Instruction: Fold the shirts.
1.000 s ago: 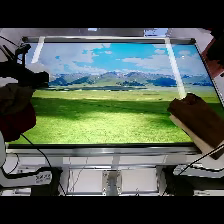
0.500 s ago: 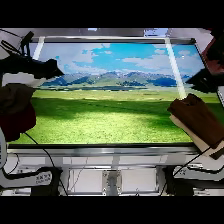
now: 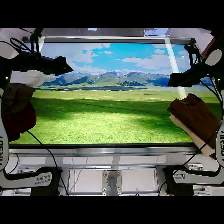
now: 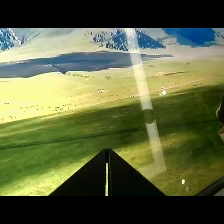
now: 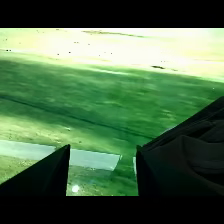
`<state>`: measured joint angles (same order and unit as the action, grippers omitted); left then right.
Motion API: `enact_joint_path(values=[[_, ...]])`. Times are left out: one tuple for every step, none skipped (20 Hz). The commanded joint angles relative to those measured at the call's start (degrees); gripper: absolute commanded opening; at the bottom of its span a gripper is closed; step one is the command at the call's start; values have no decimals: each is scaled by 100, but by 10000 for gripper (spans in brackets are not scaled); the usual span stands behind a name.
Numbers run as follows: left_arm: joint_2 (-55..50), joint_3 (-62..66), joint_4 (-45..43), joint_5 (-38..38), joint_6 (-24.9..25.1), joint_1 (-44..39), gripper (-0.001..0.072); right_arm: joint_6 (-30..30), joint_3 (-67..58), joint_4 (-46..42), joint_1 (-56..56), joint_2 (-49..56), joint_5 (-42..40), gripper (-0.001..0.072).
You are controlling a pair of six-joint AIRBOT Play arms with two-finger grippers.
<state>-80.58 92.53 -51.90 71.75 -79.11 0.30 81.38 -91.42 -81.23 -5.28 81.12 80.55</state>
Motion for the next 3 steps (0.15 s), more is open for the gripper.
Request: enact_joint_path(values=[[-2,-2,-66,68,26,-15,23,70,-7,-365,203,-2,-55,475],[-2,-2,-68,201,28,-15,23,68,-7,-365,203,-2,-52,475],[-2,-2,-87,323,31,-15,23,70,-7,-367,203,-2,-52,475]])
